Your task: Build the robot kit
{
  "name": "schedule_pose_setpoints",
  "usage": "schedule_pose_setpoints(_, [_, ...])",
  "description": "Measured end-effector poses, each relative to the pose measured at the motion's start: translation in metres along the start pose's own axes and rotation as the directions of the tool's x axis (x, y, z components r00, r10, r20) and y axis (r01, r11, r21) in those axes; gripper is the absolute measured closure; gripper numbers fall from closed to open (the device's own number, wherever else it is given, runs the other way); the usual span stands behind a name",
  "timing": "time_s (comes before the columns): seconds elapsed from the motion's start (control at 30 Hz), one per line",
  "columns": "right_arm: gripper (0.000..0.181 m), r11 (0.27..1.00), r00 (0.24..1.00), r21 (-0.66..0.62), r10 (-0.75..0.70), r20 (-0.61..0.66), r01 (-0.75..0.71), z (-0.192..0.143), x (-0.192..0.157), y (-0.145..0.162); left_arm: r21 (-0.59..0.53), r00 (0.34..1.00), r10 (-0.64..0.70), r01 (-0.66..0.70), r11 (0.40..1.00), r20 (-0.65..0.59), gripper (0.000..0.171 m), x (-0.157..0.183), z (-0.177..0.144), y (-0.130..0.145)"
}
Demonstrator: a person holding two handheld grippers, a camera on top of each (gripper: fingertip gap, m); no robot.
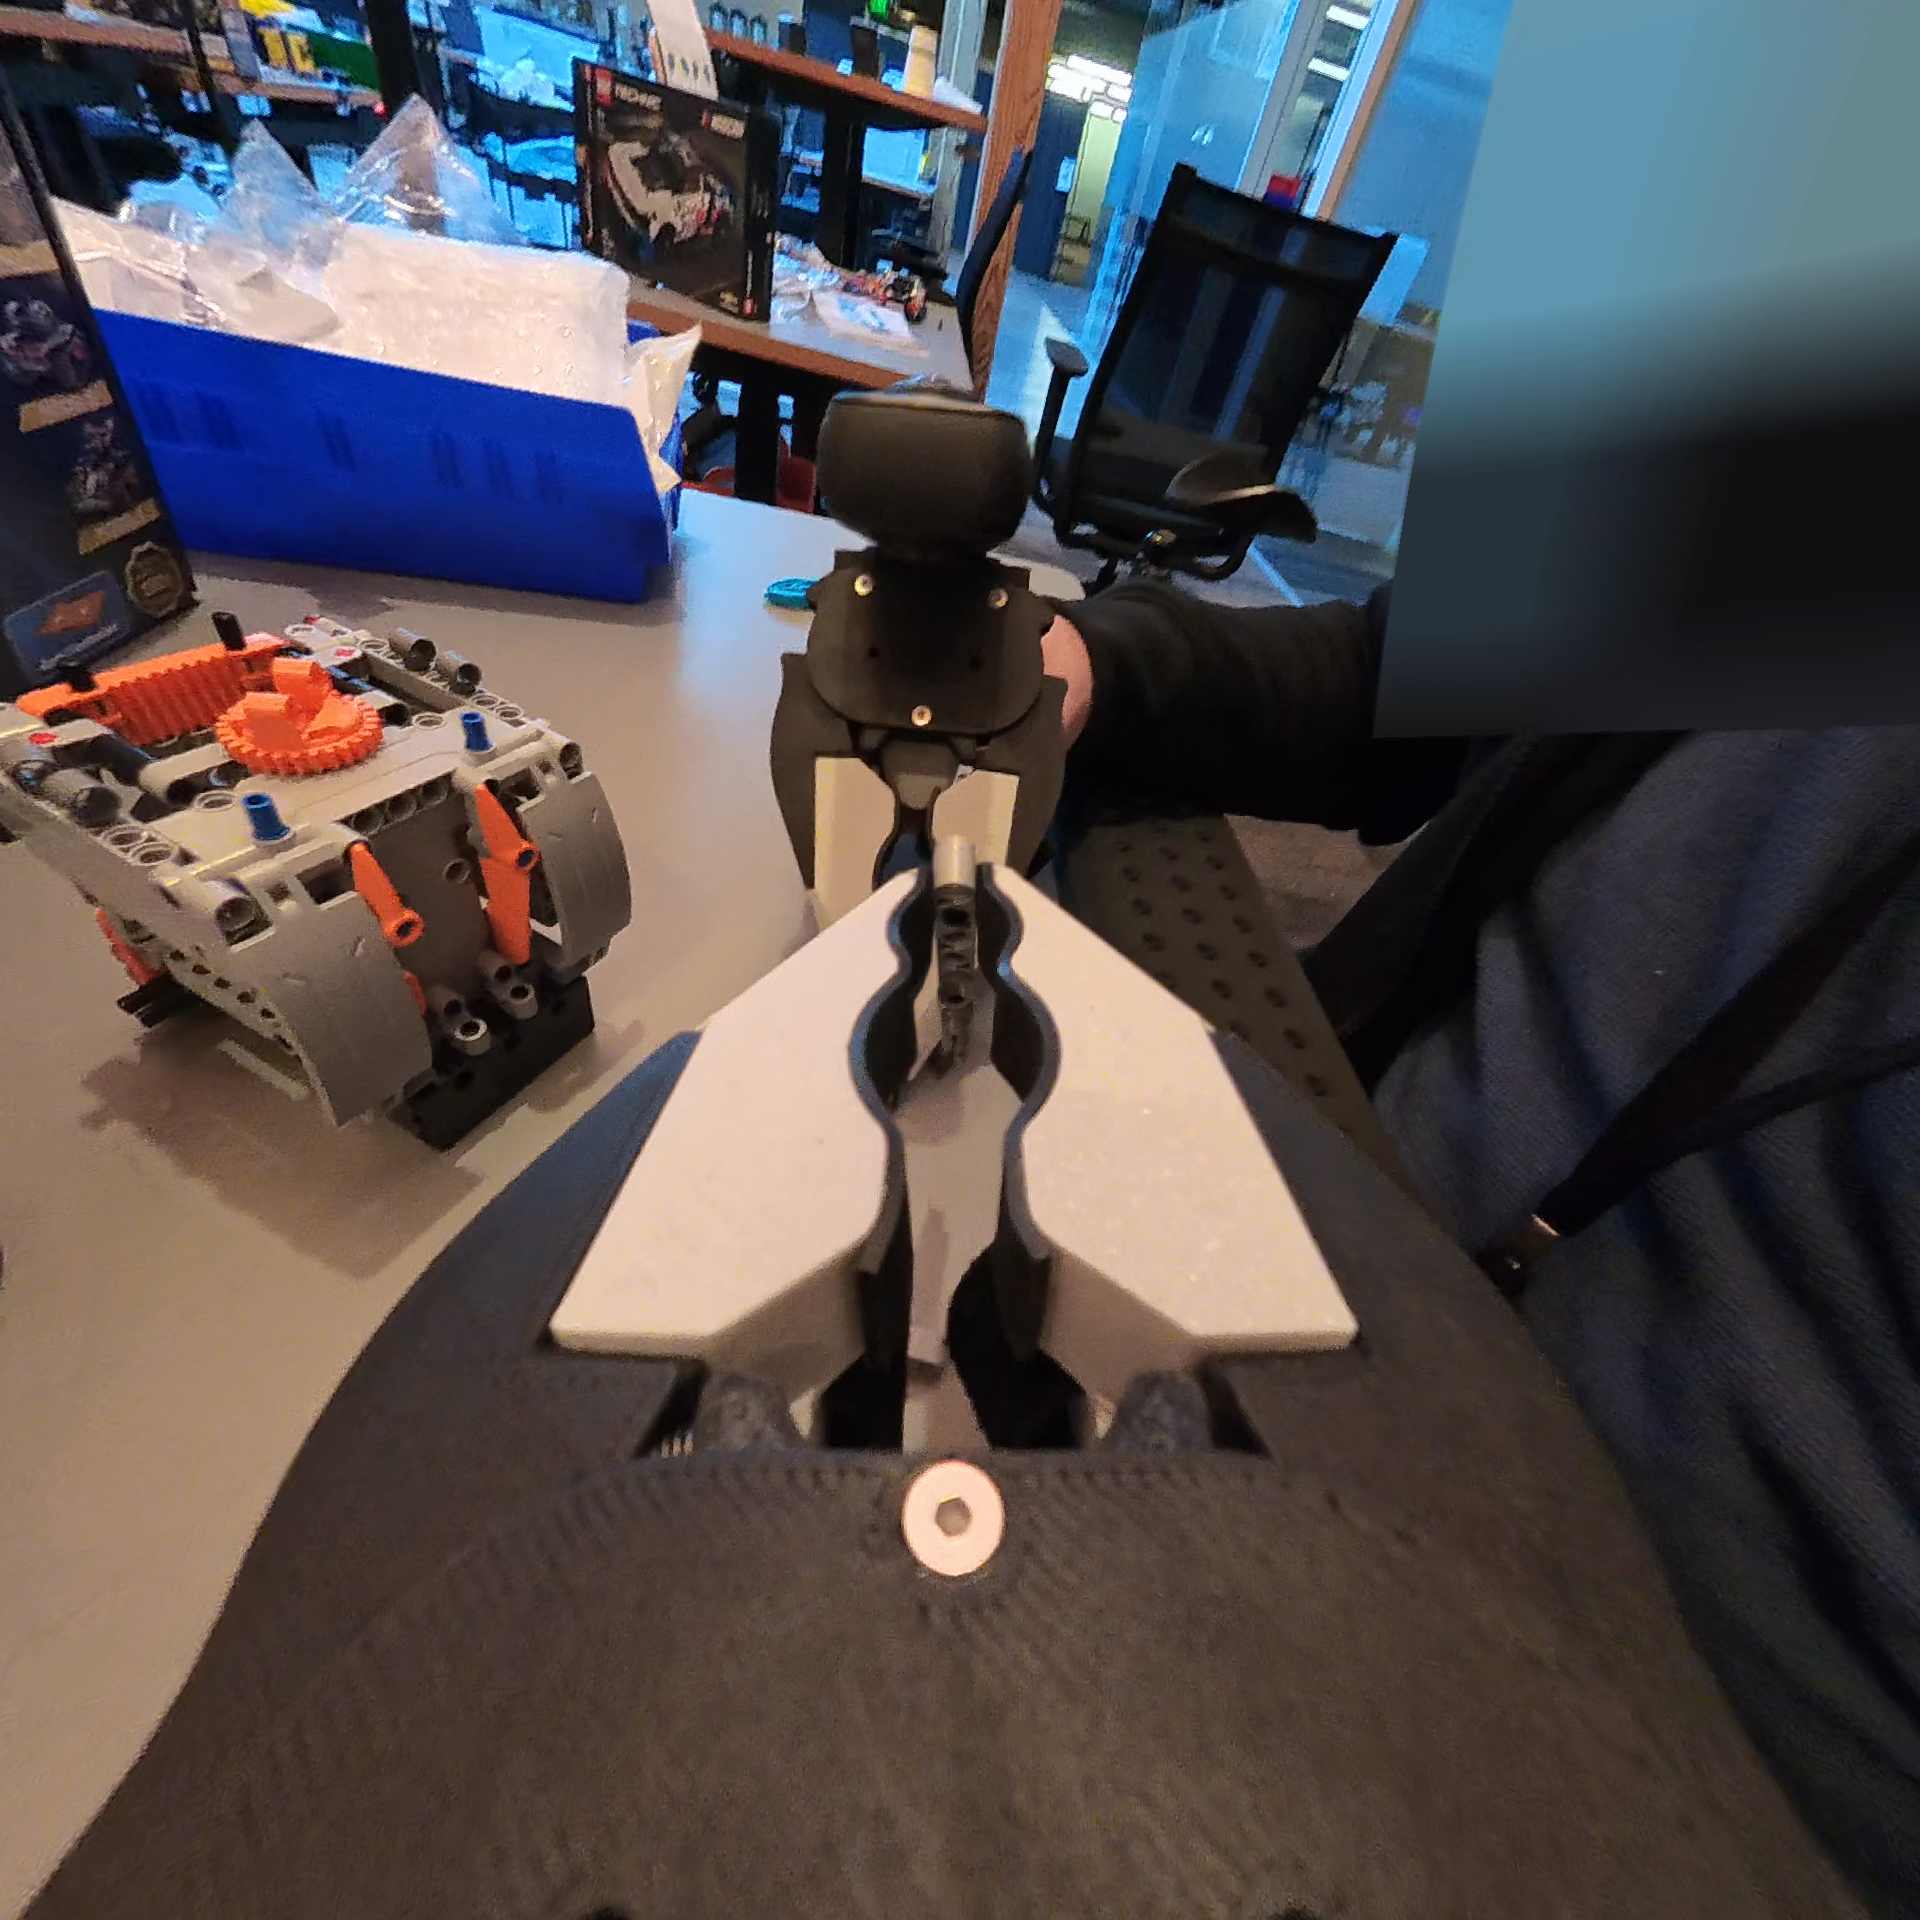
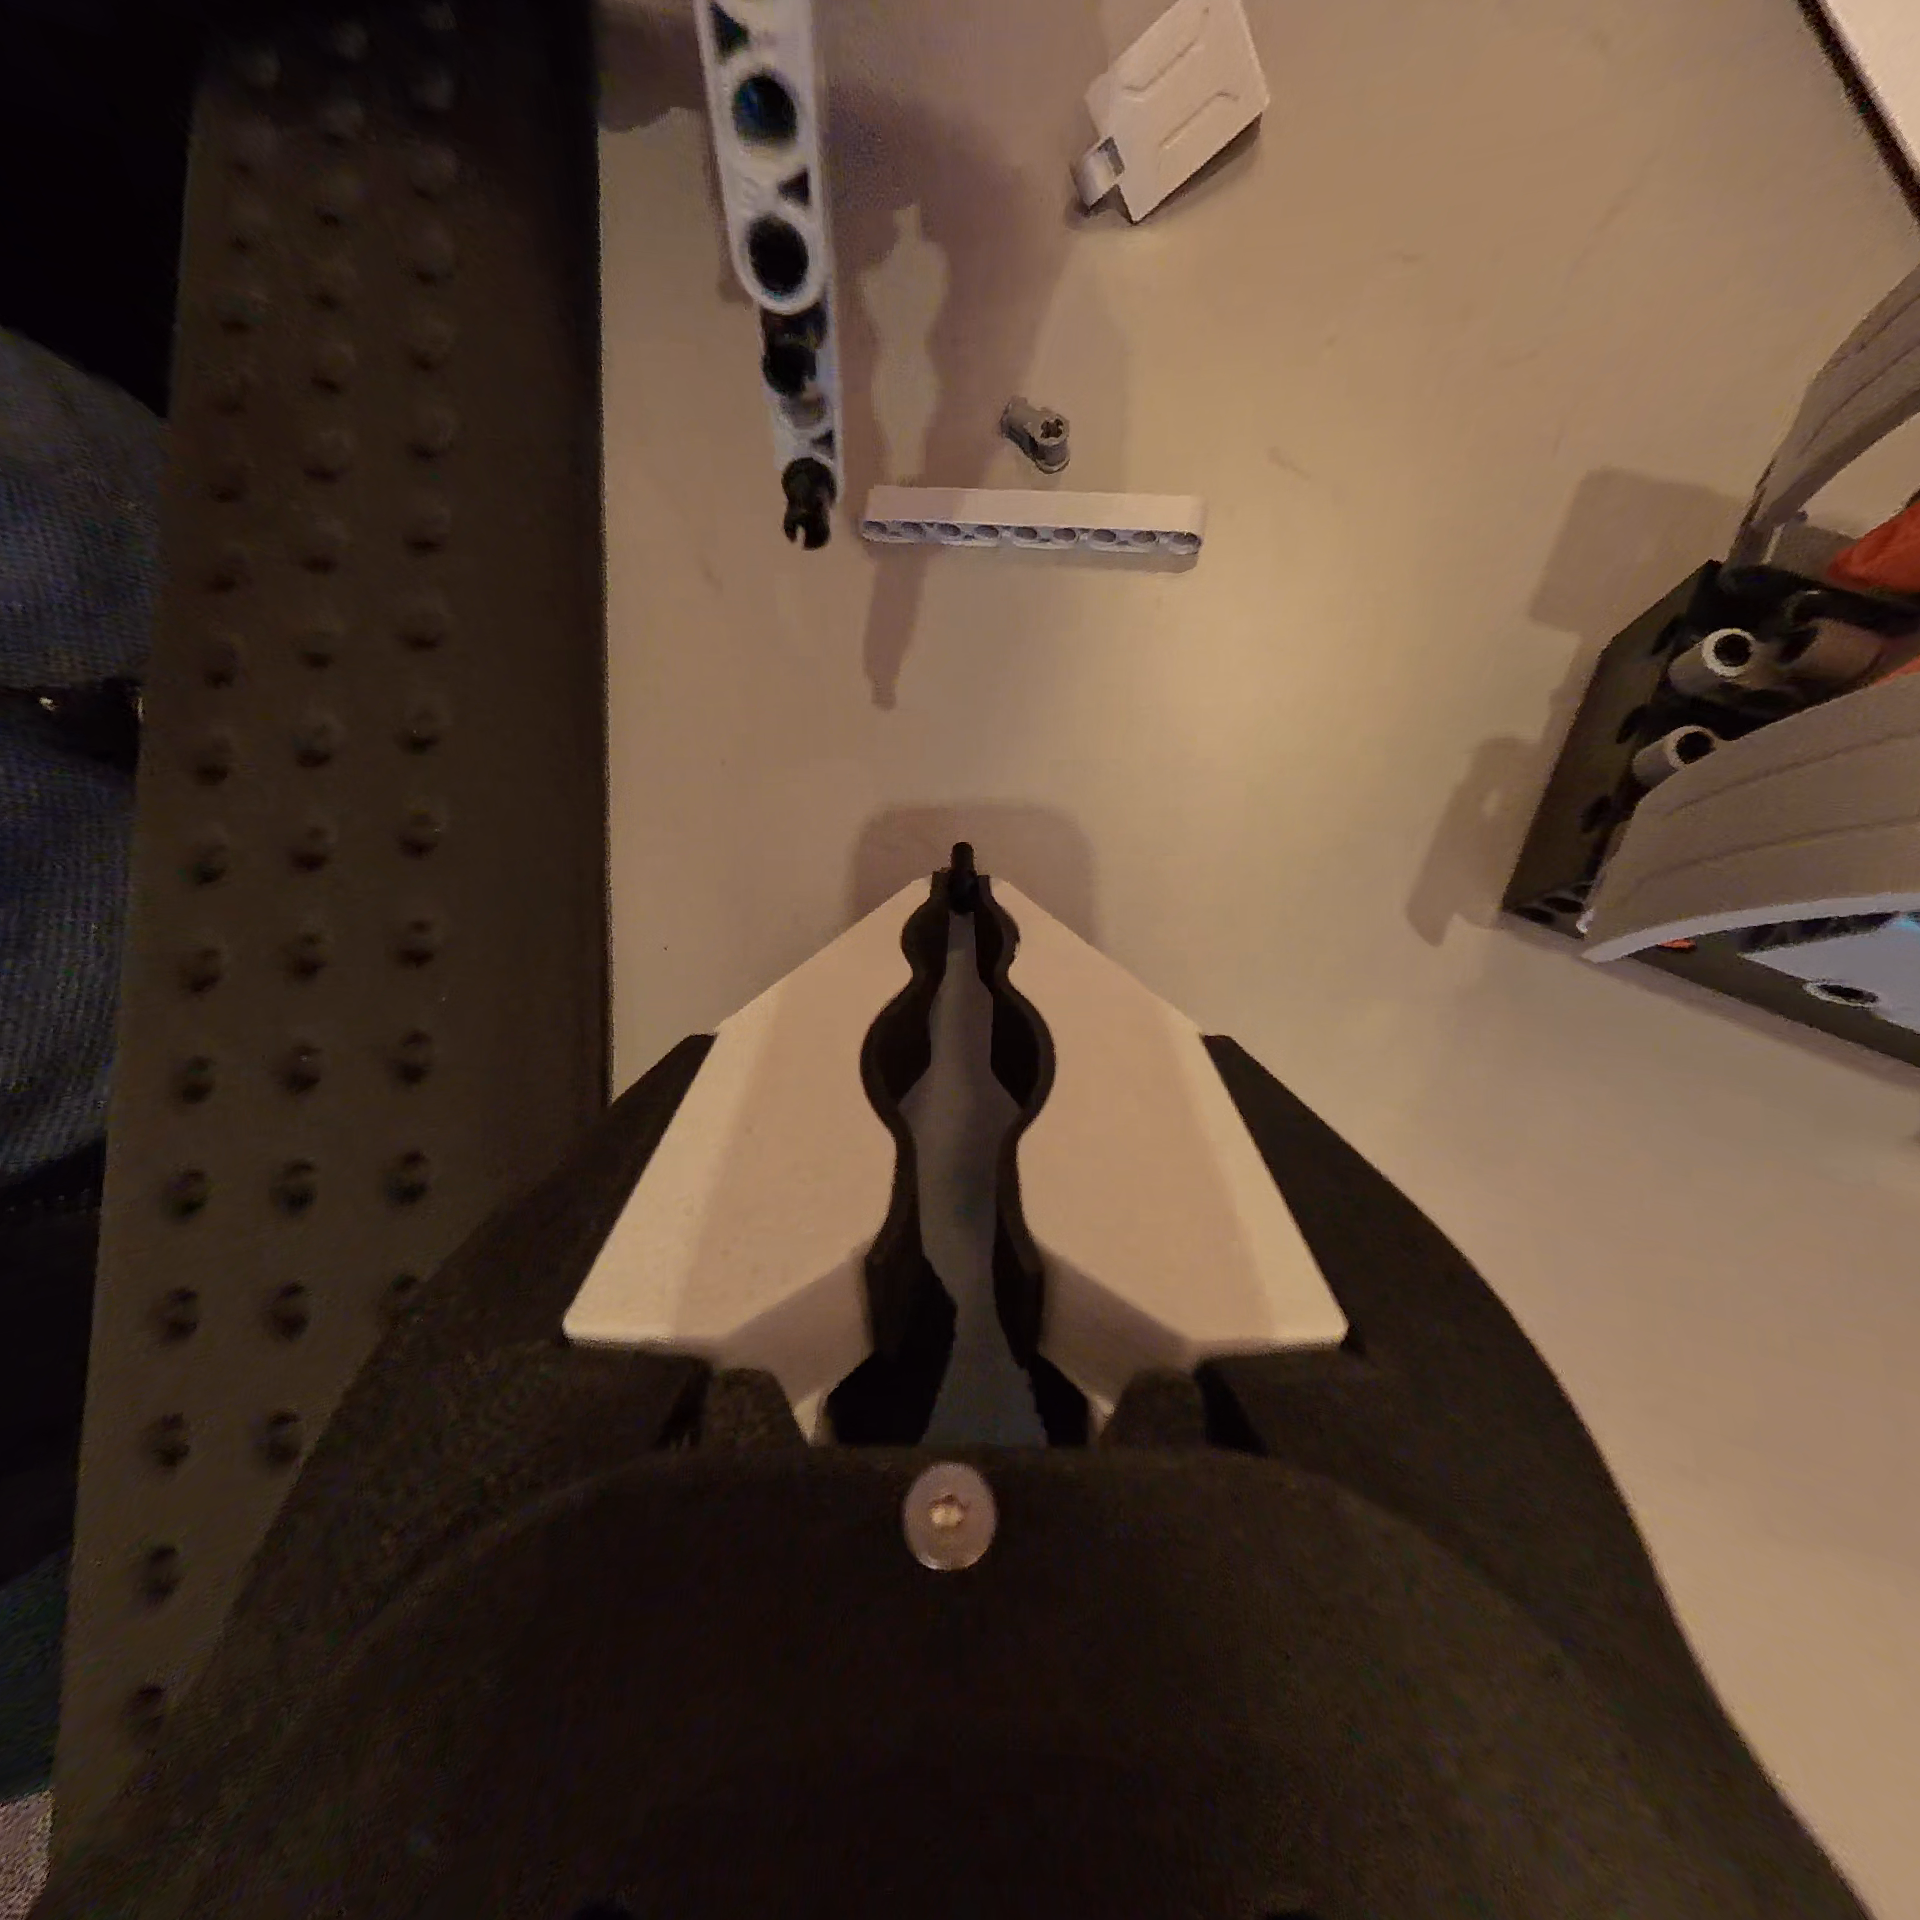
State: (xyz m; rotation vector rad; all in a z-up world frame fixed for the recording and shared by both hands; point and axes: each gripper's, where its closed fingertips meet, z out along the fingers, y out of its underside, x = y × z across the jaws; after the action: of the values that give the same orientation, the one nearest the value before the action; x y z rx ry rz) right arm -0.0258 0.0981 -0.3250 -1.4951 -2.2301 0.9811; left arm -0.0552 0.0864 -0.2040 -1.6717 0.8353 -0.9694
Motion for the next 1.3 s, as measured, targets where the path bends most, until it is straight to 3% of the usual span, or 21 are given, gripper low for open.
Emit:
schedule_pose_setpoints(0.17, [0.175, 1.0, 1.0, -0.014, 0.025, 0.017, -0.025, 0.003, 0.0, 0.002, 0.042, 0.999, -0.021, 0.022, 0.999, -0.024, 0.167, -0.001, -0.003, -0.005])
schedule_pose_setpoints(0.3, [0.168, 0.999, 0.999, 0.023, 0.043, 0.019, -0.043, -0.003, 0.0, -0.002, -0.011, 1.0, -0.015, 0.016, 1.0, 0.016, 0.167, -0.007, 0.001, 0.004])
schedule_pose_setpoints(0.43, [0.174, 0.997, 0.998, 0.054, 0.056, -0.004, -0.055, -0.016, 0.005, -0.001, -0.068, 0.999, -0.014, 0.016, 0.998, 0.044, 0.166, -0.01, 0.005, 0.014])
schedule_pose_setpoints(0.6, [0.175, 0.998, 0.999, 0.054, -0.042, 0.025, 0.04, -0.026, -0.009, 0.005, -0.106, 0.998, -0.01, 0.016, 0.994, 0.056, 0.166, -0.011, 0.006, 0.02])
schedule_pose_setpoints(0.77, [0.171, 0.995, 0.995, -0.044, -0.089, 0.035, 0.09, -0.01, -0.013, 0.018, -0.132, 0.999, -0.01, 0.016, 0.991, 0.043, 0.166, -0.009, 0.01, 0.025])
schedule_pose_setpoints(1.3, [0.175, 0.991, 0.989, -0.023, -0.127, 0.069, 0.129, -0.002, -0.018, 0.012, -0.169, 0.999, -0.003, 0.011, 0.986, 0.045, 0.166, -0.008, 0.014, 0.03])
